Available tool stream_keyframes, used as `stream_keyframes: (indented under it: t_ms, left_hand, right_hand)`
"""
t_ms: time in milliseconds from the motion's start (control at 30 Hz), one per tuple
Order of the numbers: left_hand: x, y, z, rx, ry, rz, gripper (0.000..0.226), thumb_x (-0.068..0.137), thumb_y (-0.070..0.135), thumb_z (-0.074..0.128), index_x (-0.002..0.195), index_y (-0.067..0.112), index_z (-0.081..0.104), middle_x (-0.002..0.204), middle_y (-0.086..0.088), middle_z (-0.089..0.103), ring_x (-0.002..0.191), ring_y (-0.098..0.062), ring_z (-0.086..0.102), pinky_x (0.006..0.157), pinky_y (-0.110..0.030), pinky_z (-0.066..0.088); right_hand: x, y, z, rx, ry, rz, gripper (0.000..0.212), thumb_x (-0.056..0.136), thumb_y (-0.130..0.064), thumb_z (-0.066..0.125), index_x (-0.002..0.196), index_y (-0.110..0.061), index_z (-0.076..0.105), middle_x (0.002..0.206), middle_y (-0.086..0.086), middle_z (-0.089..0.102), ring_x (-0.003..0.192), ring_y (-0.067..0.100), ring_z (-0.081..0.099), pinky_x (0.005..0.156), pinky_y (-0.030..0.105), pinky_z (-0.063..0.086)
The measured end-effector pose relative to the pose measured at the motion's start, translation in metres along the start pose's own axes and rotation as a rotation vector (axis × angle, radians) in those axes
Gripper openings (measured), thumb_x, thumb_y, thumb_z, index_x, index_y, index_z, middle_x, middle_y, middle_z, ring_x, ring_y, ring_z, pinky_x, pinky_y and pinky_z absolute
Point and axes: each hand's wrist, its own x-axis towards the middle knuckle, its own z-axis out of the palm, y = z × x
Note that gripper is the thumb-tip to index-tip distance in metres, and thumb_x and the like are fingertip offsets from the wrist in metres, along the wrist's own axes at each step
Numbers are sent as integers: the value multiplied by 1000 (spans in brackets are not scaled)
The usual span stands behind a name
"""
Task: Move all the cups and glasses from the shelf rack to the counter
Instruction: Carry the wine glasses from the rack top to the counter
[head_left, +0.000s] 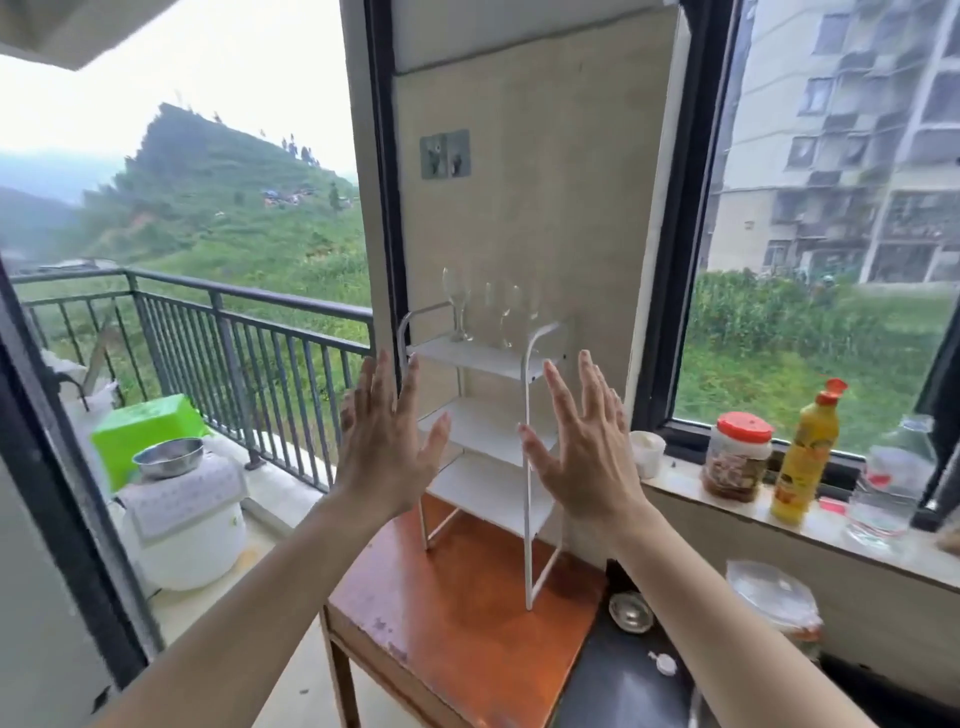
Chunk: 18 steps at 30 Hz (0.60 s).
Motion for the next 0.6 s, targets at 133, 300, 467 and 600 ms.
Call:
stream_keyframes:
  t_ms: [133, 300, 467, 600]
  left_hand:
    - [73, -34, 47, -103, 46, 66, 77, 98, 60, 31, 159, 28, -4, 167, -6, -15, 153, -21, -17, 123, -47, -2]
    - [161, -85, 104, -207, 1, 164, 77, 98, 58, 34, 159, 26, -2, 167, -8, -12, 153, -21, -14, 123, -51, 2]
    - [244, -121, 135, -263, -52, 241, 76, 99, 57, 30, 159, 23, -3, 167, -11, -10, 153, -25, -12, 123, -54, 6]
    - [289, -132, 152, -328, -34, 288, 78, 99, 60, 29, 159, 21, 0, 167, -13, -5, 154, -28, -6, 123, -52, 6]
  right_hand:
    - [60, 0, 38, -45, 70, 26, 77, 99, -61, 39, 162, -32, 7, 169, 16, 4, 155, 34, 14, 124, 49, 15]
    - [133, -7, 84, -99, 134, 170, 75, 100, -57, 46, 162, -28, 14, 168, 17, 10, 152, 37, 22, 120, 50, 21]
    - [202, -15, 114, -198, 118, 242, 76, 100, -56, 46, 162, -28, 13, 168, 16, 10, 152, 36, 21, 121, 47, 18]
    - [239, -13, 127, -260, 103, 294, 76, 100, -55, 46, 162, -28, 13, 168, 17, 11, 153, 33, 17, 122, 45, 15]
